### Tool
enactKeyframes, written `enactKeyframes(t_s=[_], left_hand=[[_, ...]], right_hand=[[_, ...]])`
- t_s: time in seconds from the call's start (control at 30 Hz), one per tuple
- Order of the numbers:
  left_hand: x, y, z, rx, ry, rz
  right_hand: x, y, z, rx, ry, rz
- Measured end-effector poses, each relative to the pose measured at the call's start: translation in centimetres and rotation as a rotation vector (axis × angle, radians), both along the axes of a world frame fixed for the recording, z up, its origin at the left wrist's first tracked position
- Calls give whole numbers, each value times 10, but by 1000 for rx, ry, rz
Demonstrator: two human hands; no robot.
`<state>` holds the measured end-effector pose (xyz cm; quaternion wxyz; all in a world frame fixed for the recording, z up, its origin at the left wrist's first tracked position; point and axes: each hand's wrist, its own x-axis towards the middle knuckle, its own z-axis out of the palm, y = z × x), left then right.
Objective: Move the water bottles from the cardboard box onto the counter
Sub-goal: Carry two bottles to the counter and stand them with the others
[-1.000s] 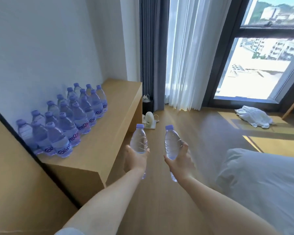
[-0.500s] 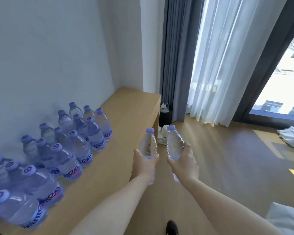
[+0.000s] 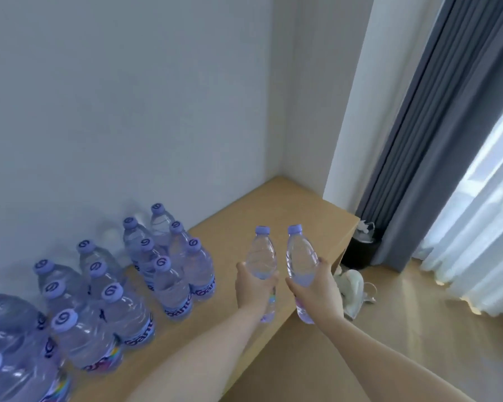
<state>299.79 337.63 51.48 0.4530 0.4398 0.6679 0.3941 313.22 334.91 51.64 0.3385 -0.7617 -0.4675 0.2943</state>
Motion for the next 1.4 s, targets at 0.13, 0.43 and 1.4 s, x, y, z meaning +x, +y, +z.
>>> enactKeyframes(t_s=[0.13,0.43,1.4], left_hand=[[3,58,-10,-4,-72,121],[-25,161,-19,-44,53,312],[-99,235,-44,77,34,770]], right_hand=[[-1,75,-12,-56,-25,100],[-26,204,-22,-180,-38,358],[-113,366,-21,-215,313,1121]])
